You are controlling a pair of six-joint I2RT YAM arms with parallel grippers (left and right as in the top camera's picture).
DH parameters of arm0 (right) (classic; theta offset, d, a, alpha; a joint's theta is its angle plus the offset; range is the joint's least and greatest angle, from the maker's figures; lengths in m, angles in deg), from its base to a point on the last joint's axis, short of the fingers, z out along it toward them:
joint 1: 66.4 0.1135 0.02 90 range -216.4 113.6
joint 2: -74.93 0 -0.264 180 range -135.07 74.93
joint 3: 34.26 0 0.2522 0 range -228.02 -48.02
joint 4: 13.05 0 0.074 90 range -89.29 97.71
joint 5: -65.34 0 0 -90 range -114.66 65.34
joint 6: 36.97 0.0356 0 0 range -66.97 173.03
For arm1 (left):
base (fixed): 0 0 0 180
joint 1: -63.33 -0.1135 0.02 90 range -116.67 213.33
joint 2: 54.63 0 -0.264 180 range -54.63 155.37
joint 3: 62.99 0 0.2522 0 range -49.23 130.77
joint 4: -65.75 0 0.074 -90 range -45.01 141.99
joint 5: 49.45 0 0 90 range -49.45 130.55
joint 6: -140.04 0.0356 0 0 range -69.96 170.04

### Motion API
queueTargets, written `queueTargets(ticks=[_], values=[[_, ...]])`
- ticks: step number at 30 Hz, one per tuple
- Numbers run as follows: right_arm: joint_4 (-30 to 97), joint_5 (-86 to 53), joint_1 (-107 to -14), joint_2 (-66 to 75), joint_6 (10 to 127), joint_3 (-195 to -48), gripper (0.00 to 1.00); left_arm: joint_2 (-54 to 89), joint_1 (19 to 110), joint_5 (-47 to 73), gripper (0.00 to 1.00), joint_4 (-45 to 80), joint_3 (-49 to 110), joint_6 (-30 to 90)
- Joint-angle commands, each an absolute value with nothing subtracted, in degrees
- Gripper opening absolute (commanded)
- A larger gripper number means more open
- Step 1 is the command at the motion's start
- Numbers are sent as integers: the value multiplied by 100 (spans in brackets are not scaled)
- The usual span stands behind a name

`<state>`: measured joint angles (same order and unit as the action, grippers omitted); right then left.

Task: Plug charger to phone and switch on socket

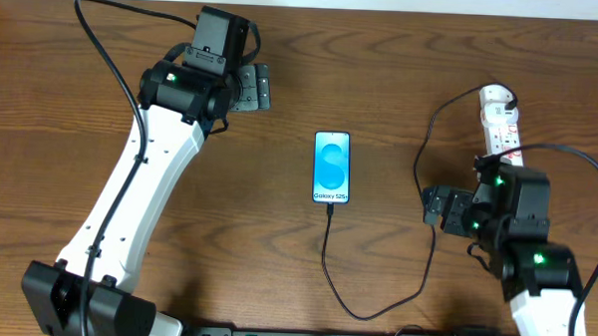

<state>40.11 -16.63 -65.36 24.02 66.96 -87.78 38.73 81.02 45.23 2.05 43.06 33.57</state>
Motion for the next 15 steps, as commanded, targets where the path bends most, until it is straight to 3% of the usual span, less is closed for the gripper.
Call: queueTargets(ticks=[1,5,15], values=[[3460,-1569,-6506,2968,6296,-8289,99,3897,8098,4611,90,186,4315,3412],[2485,-1083,-6495,3648,5573,-7673,99,3897,8098,4611,90,186,4315,3412],[802,-1120,-6486,5401,5477,-6171,99,3897,8098,4611,90,186,4315,3412]])
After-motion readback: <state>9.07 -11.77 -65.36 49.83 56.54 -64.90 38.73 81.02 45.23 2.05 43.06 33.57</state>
